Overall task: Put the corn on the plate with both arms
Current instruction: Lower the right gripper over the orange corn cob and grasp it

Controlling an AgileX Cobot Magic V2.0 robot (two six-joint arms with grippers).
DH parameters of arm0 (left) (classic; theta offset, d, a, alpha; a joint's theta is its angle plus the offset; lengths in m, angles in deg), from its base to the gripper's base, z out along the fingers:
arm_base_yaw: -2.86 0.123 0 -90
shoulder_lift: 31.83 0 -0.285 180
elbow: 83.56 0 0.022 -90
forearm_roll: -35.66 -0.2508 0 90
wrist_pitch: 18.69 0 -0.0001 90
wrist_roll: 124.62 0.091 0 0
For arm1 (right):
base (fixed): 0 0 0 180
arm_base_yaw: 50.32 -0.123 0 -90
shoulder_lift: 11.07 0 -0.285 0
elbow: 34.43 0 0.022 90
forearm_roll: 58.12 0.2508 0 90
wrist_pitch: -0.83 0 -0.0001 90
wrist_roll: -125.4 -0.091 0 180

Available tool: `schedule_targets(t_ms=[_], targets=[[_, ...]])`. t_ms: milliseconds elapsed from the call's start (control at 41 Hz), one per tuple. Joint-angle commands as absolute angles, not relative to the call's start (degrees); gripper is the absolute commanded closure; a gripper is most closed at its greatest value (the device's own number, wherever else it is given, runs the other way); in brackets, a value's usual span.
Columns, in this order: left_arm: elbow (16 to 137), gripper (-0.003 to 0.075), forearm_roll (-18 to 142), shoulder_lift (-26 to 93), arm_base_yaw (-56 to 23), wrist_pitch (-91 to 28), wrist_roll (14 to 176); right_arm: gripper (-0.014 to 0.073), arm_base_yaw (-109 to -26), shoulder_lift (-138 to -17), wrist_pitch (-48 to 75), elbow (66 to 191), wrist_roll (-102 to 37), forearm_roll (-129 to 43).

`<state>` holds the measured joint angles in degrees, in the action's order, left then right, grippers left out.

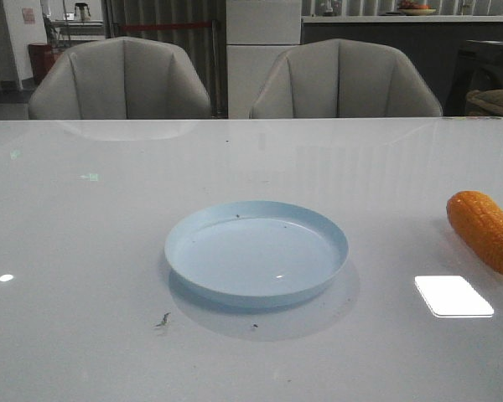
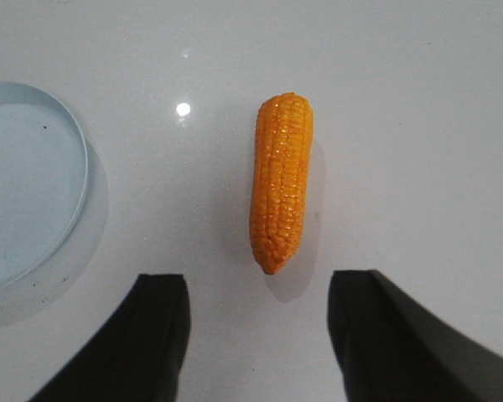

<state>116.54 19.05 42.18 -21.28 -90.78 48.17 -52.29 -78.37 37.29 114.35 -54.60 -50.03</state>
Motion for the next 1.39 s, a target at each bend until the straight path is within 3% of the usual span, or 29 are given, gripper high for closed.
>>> schedule_targets(t_ms=[0, 146, 268, 707, 1366], targets=[[104.4, 0.0274, 17.3, 34.8, -21.2, -83.5, 42.7, 0.0010, -52.1, -79.9, 32.2, 116.7, -53.8, -49.9], [88.7, 0.0274, 17.0, 27.5, -21.2, -81.0, 39.1, -0.0004, -52.1, -86.1, 32.3, 122.6, -53.8, -49.9], [83.2, 0.0274, 15.8, 25.4, -21.2, -80.9, 36.3, -0.0004, -52.1, -94.7, 35.8, 130.6, -53.8, -50.5], [82.7, 0.0274, 8.6, 24.9, -21.2, -74.8, 29.0, -0.0004, -52.1, -118.4, 44.1, 144.3, -53.8, -52.5], [82.7, 0.0274, 8.8, 24.9, -21.2, -74.5, 29.0, 0.0032, -52.1, -127.5, 44.2, 144.6, -53.6, -55.3]])
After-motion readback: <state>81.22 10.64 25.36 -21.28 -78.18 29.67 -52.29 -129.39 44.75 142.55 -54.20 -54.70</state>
